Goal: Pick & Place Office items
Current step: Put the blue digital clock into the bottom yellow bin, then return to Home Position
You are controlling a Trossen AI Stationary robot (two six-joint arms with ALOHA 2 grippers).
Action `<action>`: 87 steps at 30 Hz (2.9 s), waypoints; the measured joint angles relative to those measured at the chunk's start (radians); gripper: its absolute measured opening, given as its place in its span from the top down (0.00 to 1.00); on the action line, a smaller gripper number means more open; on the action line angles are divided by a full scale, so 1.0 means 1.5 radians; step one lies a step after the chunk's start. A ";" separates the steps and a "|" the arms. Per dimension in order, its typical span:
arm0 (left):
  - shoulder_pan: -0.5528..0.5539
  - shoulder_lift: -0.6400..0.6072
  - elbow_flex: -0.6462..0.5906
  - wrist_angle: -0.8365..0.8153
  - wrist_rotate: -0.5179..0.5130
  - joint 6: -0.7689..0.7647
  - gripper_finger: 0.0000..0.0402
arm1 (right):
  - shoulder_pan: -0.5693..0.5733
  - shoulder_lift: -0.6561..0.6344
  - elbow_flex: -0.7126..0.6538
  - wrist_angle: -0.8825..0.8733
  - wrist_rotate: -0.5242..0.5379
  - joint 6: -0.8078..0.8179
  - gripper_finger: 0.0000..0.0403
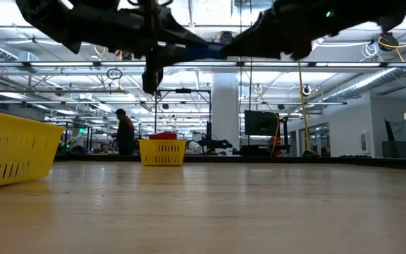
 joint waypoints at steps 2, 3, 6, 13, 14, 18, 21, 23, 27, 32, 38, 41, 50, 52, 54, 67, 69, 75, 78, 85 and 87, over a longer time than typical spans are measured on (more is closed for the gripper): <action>-0.007 -0.025 0.001 -0.022 0.008 0.018 0.86 | 0.009 -0.019 -0.001 -0.033 0.017 0.025 0.54; -0.011 -0.042 0.001 -0.042 0.008 0.027 0.86 | 0.011 -0.029 -0.003 -0.056 0.018 0.037 0.54; -0.029 -0.085 -0.019 -0.088 0.007 0.033 0.86 | 0.012 -0.082 -0.003 -0.122 0.019 0.085 0.54; -0.134 -0.206 -0.085 -0.237 0.035 0.003 0.86 | 0.012 -0.216 -0.072 -0.154 0.018 0.150 0.58; -0.158 -0.218 -0.091 -0.274 0.030 -0.008 0.86 | 0.012 -0.235 -0.088 -0.146 0.018 0.154 0.59; -0.258 -0.272 -0.093 -0.417 -0.007 -0.042 0.86 | 0.004 -0.291 -0.156 -0.100 0.019 0.161 0.60; -0.333 -0.295 -0.094 -0.517 -0.027 -0.116 0.86 | -0.008 -0.324 -0.201 -0.038 0.020 0.164 0.60; -0.375 -0.306 -0.093 -0.545 -0.057 -0.165 0.85 | -0.017 -0.343 -0.232 -0.008 0.020 0.178 0.60; -0.433 -0.311 -0.093 -0.589 -0.106 -0.209 0.84 | -0.034 -0.372 -0.271 0.038 0.019 0.181 0.60; -0.451 -0.308 -0.093 -0.641 -0.136 -0.282 0.85 | -0.042 -0.393 -0.282 0.031 0.018 0.207 0.60; -0.441 -0.309 -0.093 -0.659 -0.162 -0.278 0.73 | -0.041 -0.399 -0.282 0.023 0.018 0.215 0.61; -0.440 -0.309 -0.093 -0.658 -0.140 -0.253 0.66 | -0.035 -0.399 -0.281 0.000 0.017 0.271 0.61; -0.390 -0.348 -0.093 -0.663 -0.036 -0.224 0.54 | 0.007 -0.462 -0.281 -0.142 0.017 0.330 0.59; -0.354 -0.385 -0.093 -0.668 -0.054 -0.150 0.52 | 0.009 -0.492 -0.281 -0.156 0.017 0.306 0.59; -0.318 -0.439 -0.093 -0.668 -0.073 -0.033 0.51 | 0.009 -0.523 -0.281 -0.161 0.018 0.297 0.59; -0.137 -0.740 -0.204 -0.580 -0.115 0.391 0.46 | 0.008 -0.684 -0.281 -0.382 -0.038 0.300 0.59; -0.095 -0.790 -0.253 -0.531 -0.088 0.404 0.47 | 0.009 -0.708 -0.281 -0.402 -0.062 0.300 0.60; 0.023 -0.886 -0.363 -0.482 0.003 0.392 0.50 | 0.008 -0.776 -0.295 -0.427 -0.070 0.301 0.59; 0.064 -0.915 -0.397 -0.452 0.045 0.401 0.52 | 0.008 -0.815 -0.342 -0.395 -0.070 0.298 0.59; 0.129 -0.937 -0.438 -0.418 0.084 0.427 0.57 | 0.003 -0.940 -0.395 -0.431 -0.071 0.298 0.59; 0.149 -0.938 -0.438 -0.416 0.101 0.430 0.58 | 0.003 -0.982 -0.395 -0.464 -0.072 0.300 0.59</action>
